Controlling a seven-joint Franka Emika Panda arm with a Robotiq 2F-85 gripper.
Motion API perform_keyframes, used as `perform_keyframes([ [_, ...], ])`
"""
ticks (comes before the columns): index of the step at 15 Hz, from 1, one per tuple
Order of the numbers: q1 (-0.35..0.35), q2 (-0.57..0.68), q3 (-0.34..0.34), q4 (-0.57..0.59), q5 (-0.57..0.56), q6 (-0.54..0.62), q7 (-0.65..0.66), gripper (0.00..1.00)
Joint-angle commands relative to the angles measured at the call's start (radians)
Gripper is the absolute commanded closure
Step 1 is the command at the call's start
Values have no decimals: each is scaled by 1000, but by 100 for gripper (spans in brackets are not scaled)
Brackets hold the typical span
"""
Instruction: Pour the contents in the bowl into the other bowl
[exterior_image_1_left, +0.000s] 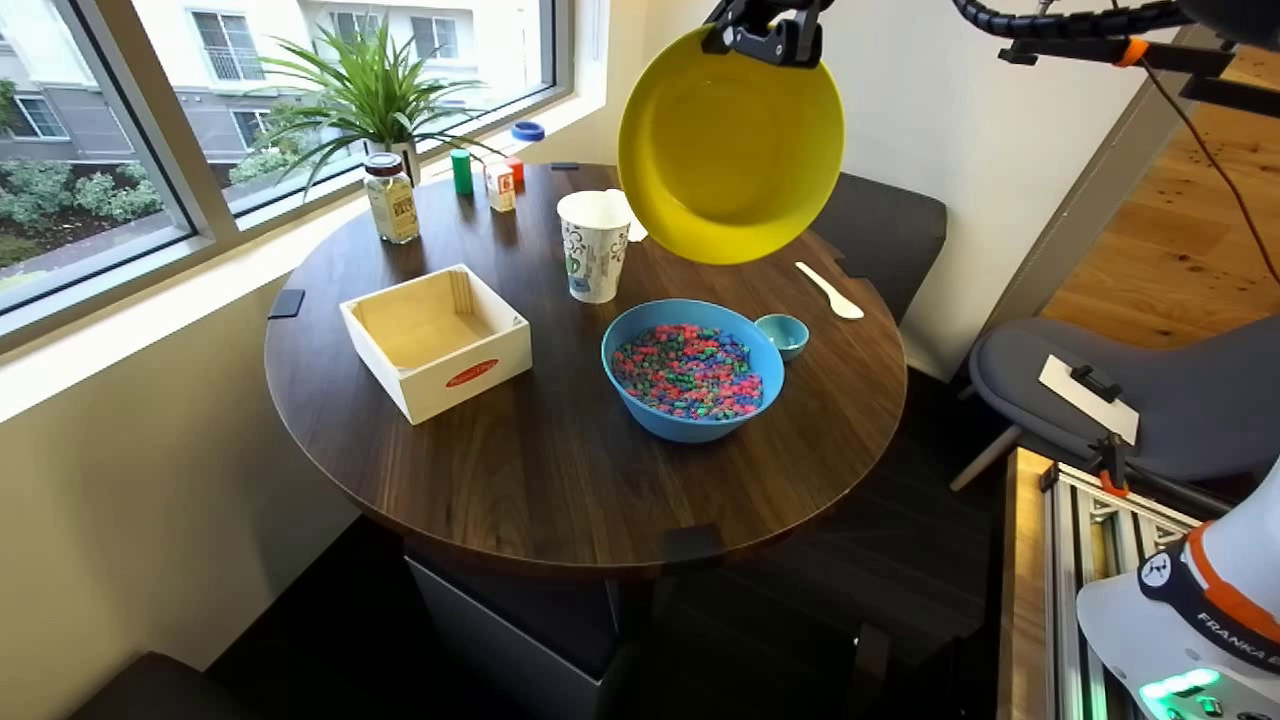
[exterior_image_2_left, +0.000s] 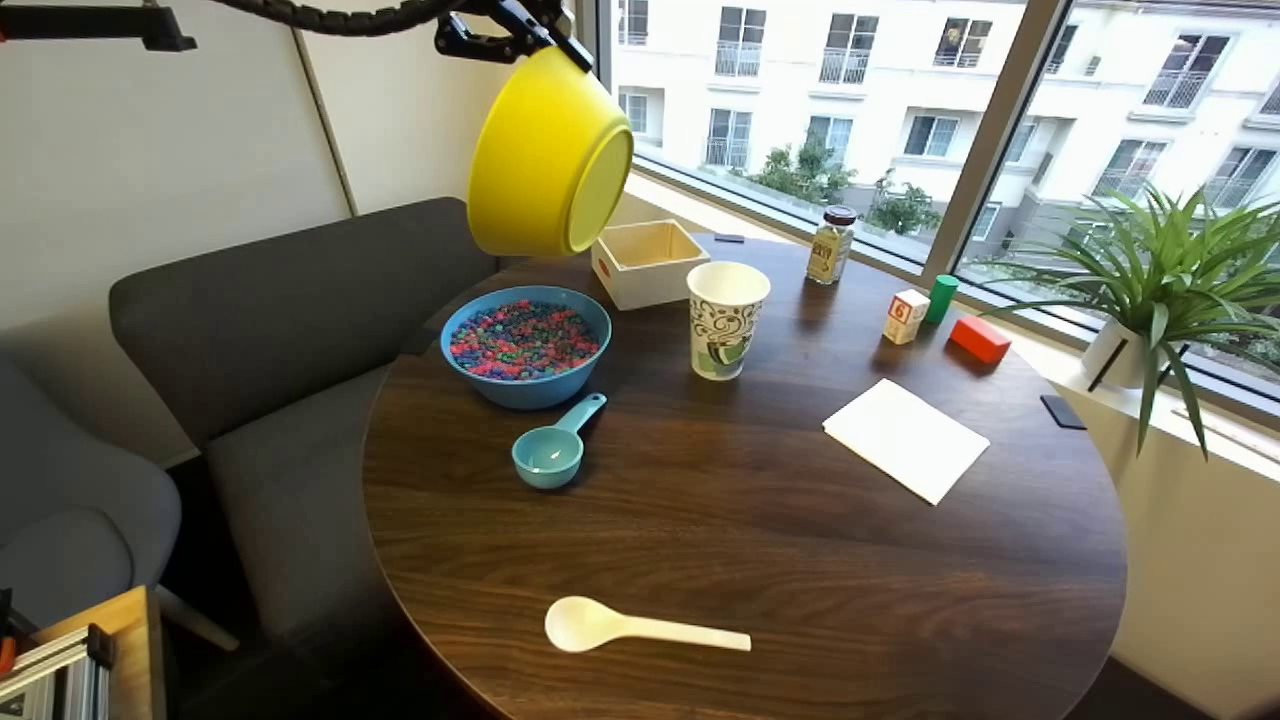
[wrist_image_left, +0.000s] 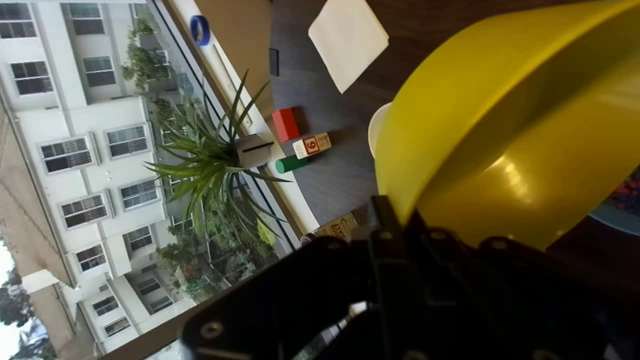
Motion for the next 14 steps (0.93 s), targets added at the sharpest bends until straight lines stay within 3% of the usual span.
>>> perform_keyframes([
  [1, -23, -81, -56, -83, 180, 123, -46, 98],
  [7, -56, -131, -135, -172, 488, 267, -116, 98],
  [8, -78, -93, -93, -117, 425, 231, -107, 94],
  [14, -84, -106, -110, -140, 476, 242, -112, 94],
])
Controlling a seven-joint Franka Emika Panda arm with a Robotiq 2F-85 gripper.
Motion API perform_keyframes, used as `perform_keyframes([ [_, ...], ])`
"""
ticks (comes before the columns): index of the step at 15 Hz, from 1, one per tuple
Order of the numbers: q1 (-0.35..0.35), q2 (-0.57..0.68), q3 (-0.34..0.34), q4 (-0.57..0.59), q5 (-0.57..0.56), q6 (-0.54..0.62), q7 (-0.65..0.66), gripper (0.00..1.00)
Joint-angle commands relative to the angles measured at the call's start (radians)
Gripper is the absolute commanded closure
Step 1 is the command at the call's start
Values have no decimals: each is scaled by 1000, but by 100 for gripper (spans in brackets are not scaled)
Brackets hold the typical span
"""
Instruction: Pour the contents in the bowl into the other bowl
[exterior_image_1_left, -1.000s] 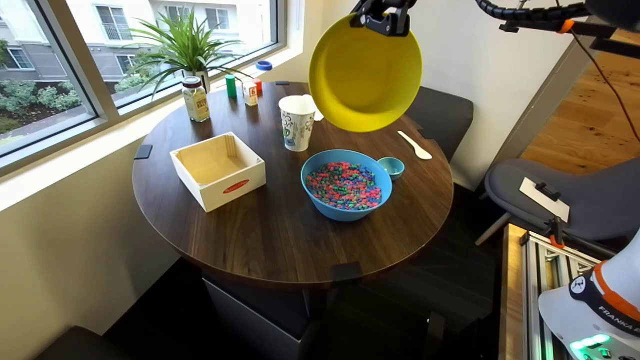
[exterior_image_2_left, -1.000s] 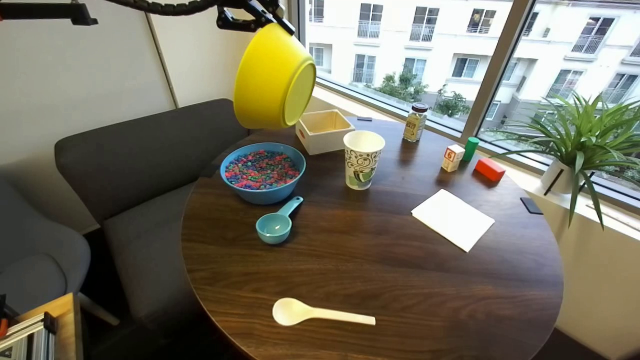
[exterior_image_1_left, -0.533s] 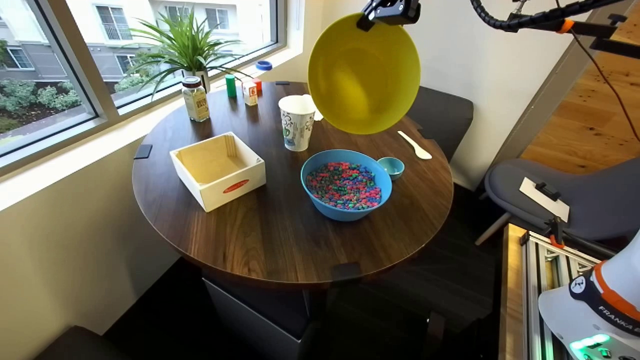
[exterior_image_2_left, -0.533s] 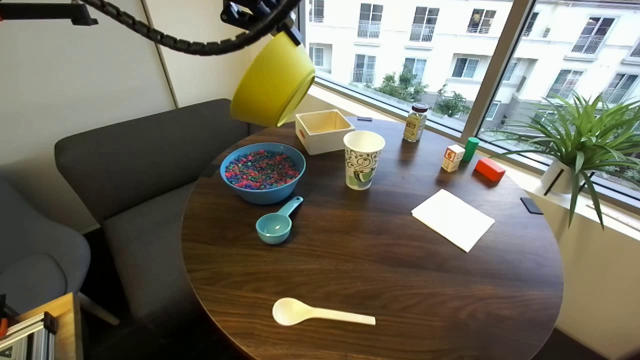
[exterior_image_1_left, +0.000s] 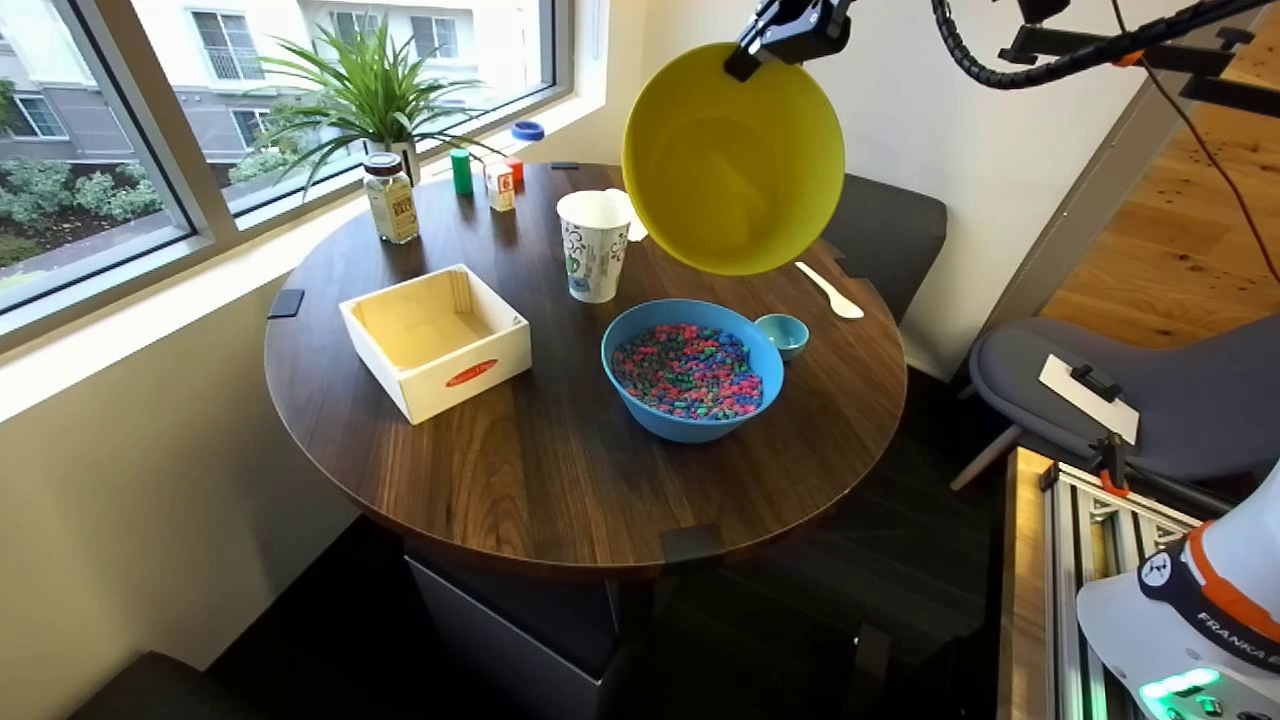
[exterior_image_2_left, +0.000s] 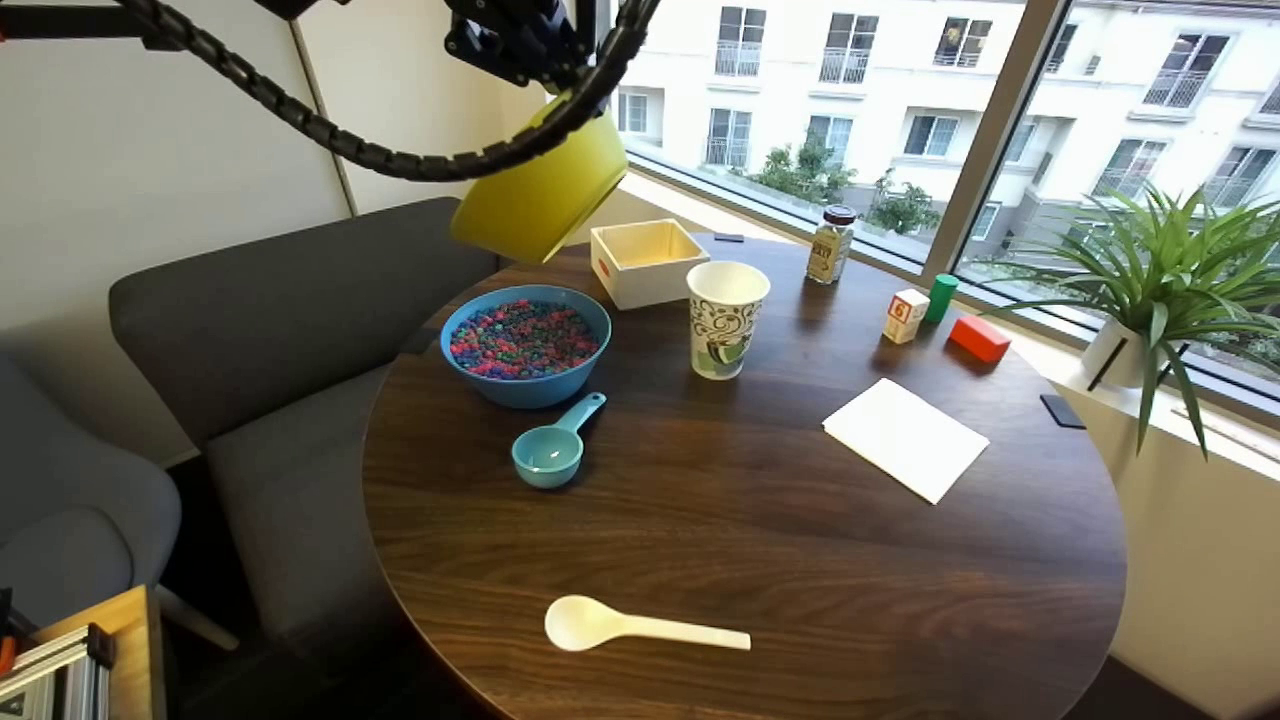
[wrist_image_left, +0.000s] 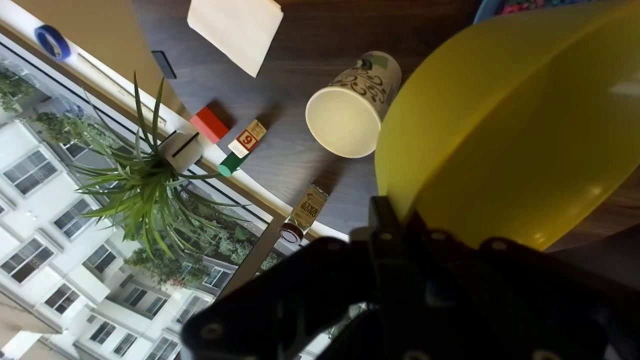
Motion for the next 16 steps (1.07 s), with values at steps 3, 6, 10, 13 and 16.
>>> perform_keyframes([
  [3, -34, -3, 3, 0, 70, -10, -8, 99],
  [6, -48, -7, -37, -5, 183, -12, -4, 99],
  [10, -122, -5, -69, -16, 243, -29, 81, 99],
  [13, -167, 1, -89, -28, 277, -47, 151, 99],
  [16, -193, 13, -117, -51, 353, -34, 202, 99],
])
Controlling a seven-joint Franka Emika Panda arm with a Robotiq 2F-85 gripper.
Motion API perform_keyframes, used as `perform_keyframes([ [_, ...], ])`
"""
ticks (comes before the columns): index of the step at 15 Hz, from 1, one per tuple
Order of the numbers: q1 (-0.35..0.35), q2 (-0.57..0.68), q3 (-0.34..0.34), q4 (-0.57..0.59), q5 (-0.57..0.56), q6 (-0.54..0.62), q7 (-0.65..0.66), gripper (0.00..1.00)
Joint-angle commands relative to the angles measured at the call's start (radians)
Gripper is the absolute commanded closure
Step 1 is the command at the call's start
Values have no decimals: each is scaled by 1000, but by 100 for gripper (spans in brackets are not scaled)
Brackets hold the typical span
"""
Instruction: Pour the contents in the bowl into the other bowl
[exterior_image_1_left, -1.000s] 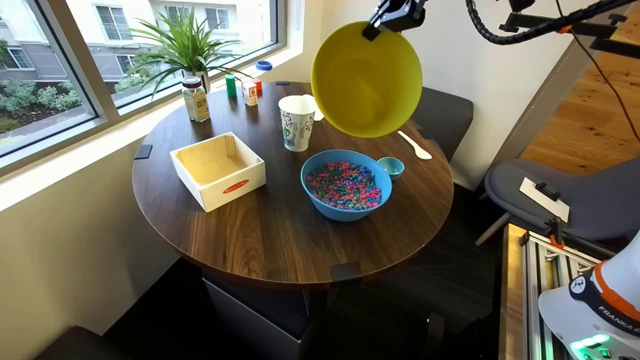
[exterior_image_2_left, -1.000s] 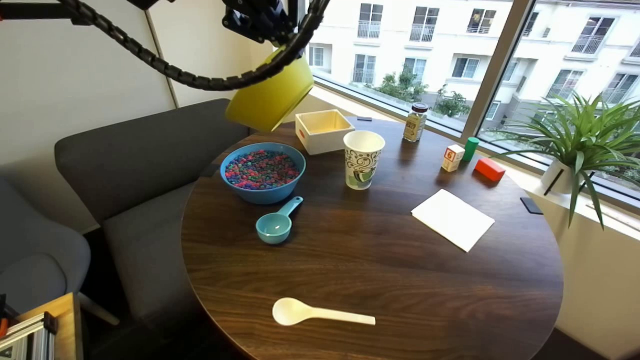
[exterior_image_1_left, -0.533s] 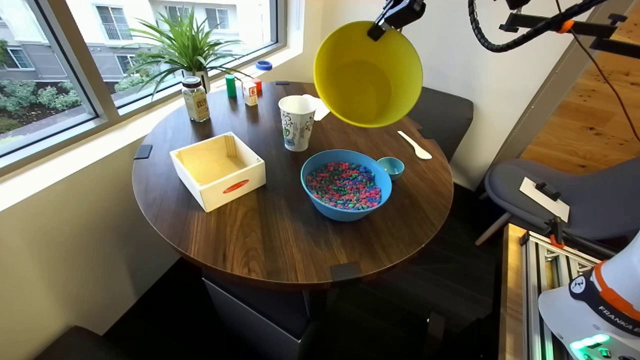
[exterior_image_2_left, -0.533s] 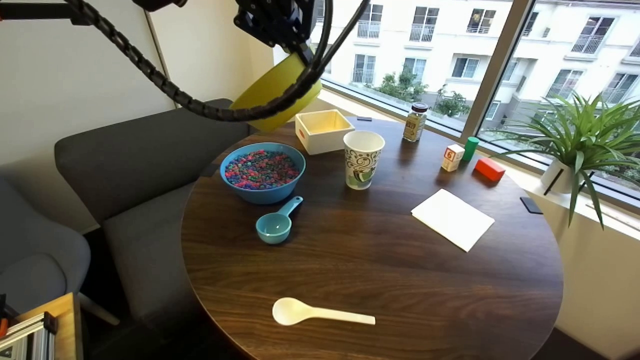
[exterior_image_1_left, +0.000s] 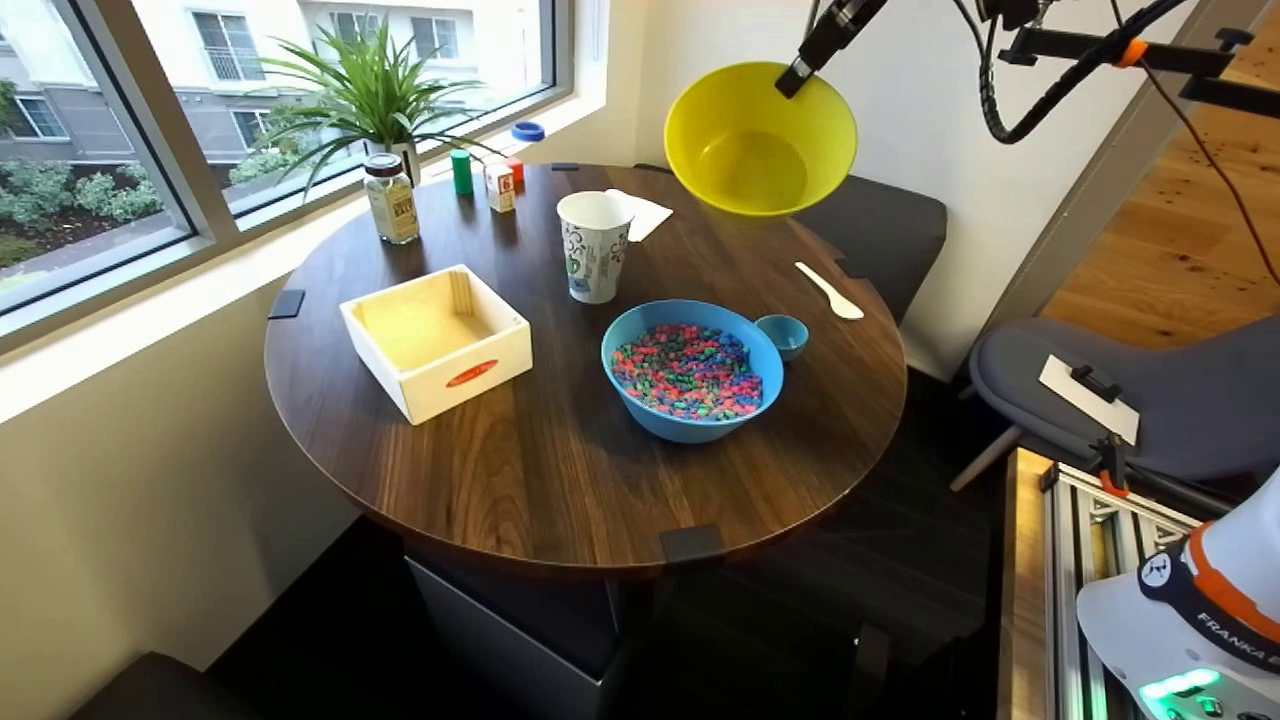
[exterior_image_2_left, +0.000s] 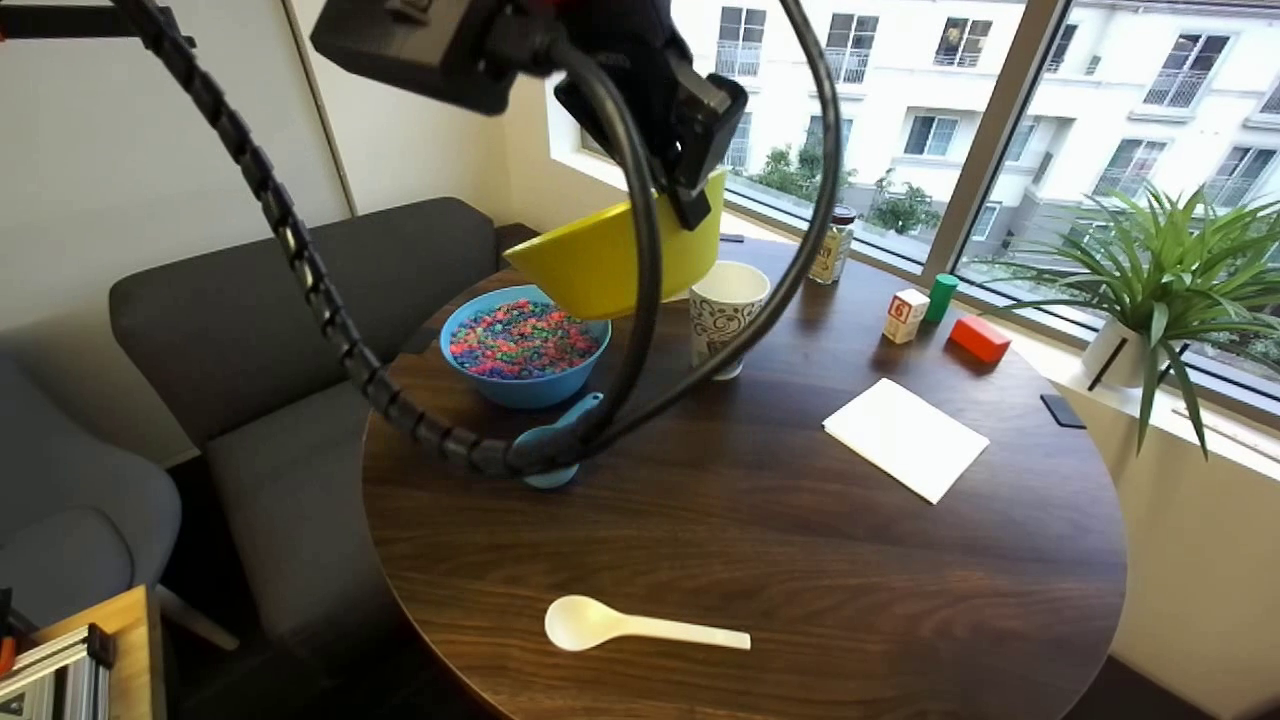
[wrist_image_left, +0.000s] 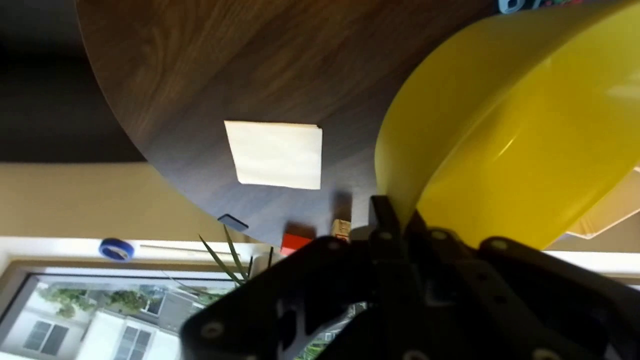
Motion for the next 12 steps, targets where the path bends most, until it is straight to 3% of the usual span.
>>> perform_keyframes([
  [1, -31, 6, -21, -29, 96, 0, 75, 99],
  [8, -92, 44, -67, -71, 212, 32, 163, 99],
  [12, -96, 41, -56, -49, 179, 2, 131, 94],
])
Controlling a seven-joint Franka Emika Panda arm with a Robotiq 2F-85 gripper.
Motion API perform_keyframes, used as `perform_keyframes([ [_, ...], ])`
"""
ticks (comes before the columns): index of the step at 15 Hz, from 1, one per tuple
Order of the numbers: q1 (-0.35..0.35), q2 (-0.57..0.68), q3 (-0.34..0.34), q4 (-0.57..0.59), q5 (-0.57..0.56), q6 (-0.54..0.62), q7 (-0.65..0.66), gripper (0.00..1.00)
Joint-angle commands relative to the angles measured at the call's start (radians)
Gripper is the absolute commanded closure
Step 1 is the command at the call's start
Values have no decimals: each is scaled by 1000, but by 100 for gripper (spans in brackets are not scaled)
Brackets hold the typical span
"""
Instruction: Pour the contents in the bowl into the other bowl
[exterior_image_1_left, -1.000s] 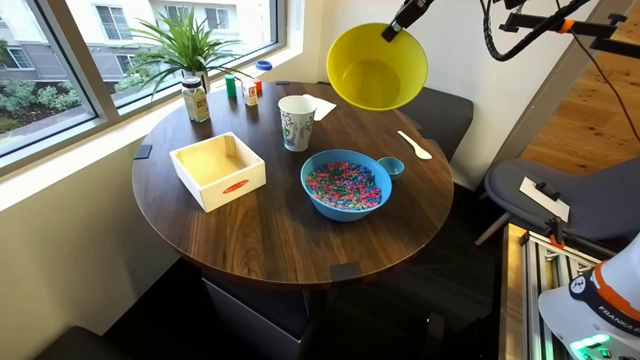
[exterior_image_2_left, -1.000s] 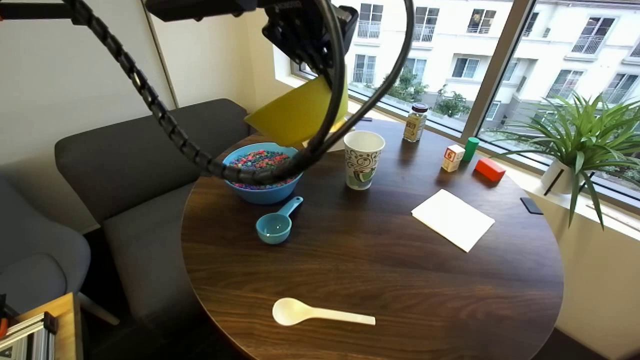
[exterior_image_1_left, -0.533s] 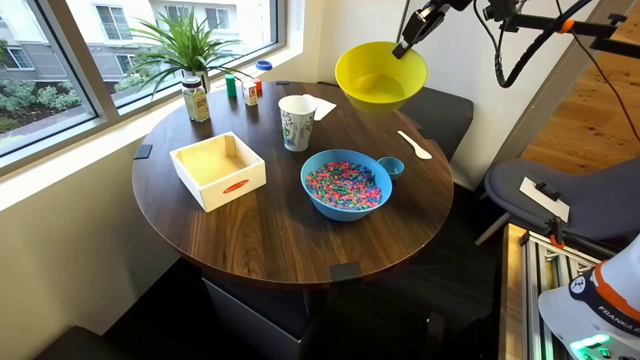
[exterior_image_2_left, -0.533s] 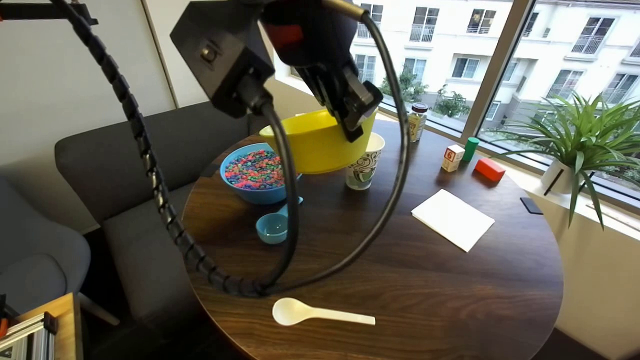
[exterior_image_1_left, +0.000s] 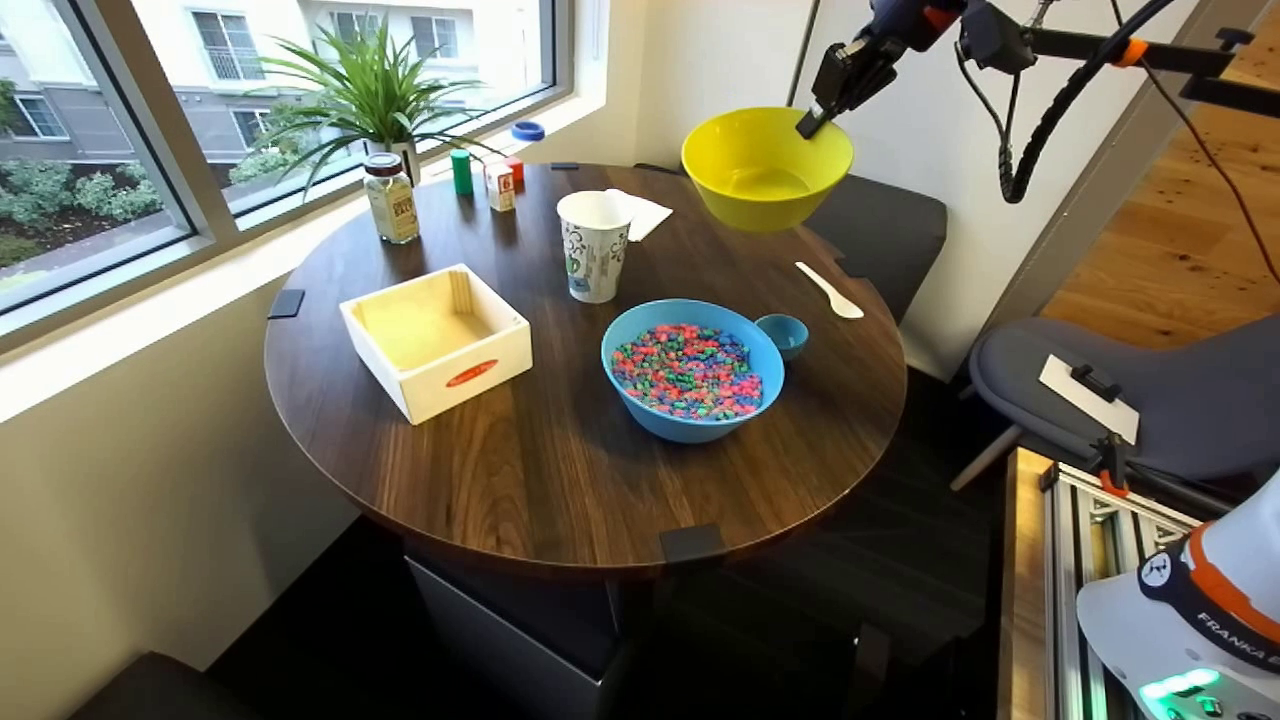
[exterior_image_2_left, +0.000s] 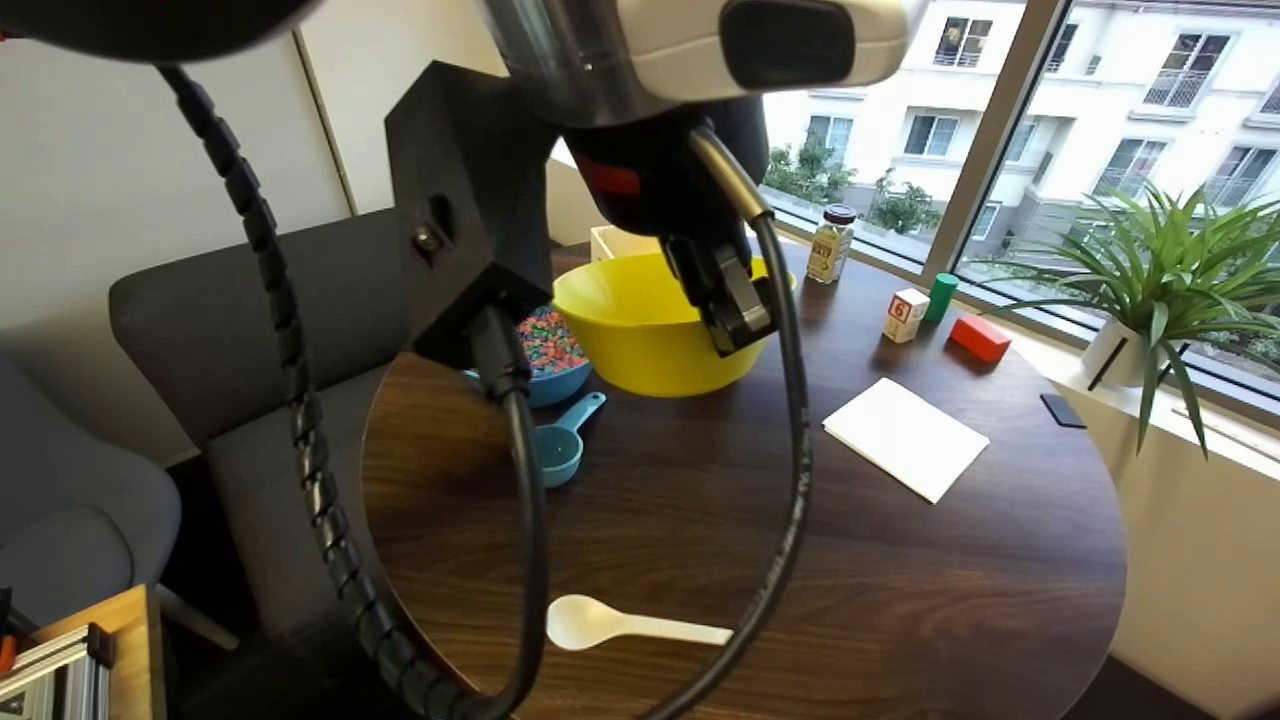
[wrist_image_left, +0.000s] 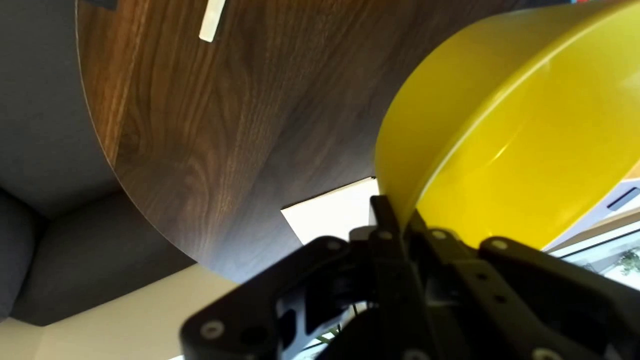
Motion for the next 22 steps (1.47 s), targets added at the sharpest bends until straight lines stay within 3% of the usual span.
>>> perform_keyframes([
  [1, -9, 1, 10, 3, 4, -3, -3, 94],
  [4, -8, 0, 12, 4, 4, -3, -3, 94],
  [5, -8, 0, 12, 4, 4, -3, -3, 99],
  [12, -25, 112, -4, 13, 68, 39, 73, 99],
  [22, -68, 258, -4, 33, 118, 157, 286, 99],
])
